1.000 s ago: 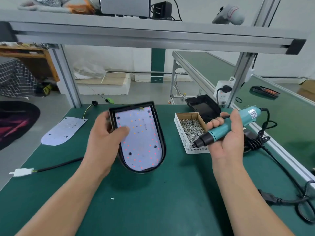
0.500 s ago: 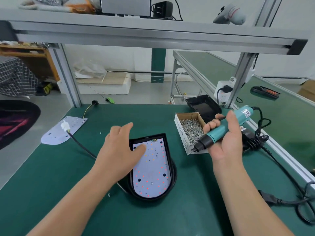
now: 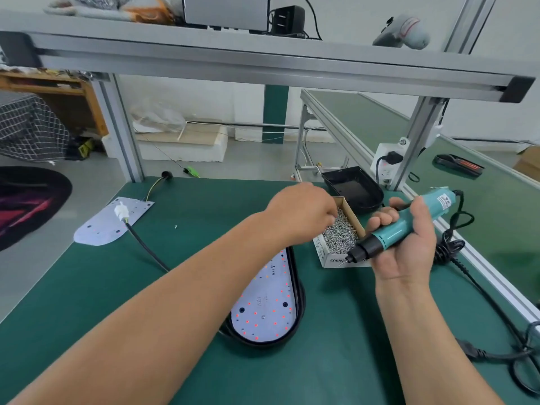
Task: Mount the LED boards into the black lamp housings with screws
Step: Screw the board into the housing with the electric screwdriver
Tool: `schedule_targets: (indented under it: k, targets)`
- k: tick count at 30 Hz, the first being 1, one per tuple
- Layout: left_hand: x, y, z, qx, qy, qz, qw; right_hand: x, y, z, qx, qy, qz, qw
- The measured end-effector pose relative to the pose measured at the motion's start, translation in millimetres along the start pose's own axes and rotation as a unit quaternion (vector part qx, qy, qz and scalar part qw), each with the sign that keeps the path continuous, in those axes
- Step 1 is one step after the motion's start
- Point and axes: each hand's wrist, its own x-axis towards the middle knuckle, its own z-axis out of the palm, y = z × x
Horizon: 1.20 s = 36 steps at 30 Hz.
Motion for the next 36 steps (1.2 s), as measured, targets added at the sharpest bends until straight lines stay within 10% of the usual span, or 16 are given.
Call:
schedule_targets:
  k: [15,26,36]
  targets:
    - [31,28,48,0.127,-0.087,-0.007,0.988,3,-3,-3,0.001,0.003,0.003,1.0]
    - [14,5,45,-0.127,-0.019,-0.052,0.99,1,-3,2,0.011,0.001,-0.005,1.0]
    - [-113,-23,-2,-0.549,0.168,-0.119,0.81,-19,3,28,0.052,-0.026,-0.017,0.998]
